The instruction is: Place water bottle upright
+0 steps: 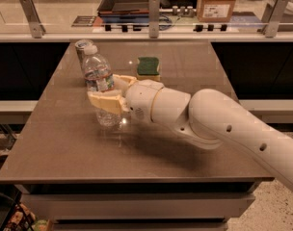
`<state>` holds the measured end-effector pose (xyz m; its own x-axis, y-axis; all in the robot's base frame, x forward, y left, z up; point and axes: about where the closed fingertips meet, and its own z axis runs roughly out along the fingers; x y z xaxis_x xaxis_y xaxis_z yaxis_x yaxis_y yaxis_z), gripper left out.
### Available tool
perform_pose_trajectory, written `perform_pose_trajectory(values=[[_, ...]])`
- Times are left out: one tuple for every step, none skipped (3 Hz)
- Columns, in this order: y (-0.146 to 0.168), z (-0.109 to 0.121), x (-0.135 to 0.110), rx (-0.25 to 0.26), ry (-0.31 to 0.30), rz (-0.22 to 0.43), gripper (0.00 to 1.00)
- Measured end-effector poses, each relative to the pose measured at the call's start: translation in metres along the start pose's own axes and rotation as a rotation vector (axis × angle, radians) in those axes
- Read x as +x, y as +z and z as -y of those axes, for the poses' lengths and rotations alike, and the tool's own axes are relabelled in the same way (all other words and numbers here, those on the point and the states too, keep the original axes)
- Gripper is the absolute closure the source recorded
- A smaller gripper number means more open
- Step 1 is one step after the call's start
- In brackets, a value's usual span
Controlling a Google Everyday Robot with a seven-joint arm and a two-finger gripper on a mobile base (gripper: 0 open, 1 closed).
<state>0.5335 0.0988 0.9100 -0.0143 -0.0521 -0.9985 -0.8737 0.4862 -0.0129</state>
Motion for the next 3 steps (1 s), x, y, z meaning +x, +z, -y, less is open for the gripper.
perform_pose_trajectory(values=[[-0.004, 0.001, 0.008, 0.018, 0.014, 0.037, 1.0], [-0.009, 0.002, 0.015, 0.04, 0.028, 0.058, 1.0], [-0.011, 0.003, 0.018, 0.05, 0.036, 0.069, 1.0]])
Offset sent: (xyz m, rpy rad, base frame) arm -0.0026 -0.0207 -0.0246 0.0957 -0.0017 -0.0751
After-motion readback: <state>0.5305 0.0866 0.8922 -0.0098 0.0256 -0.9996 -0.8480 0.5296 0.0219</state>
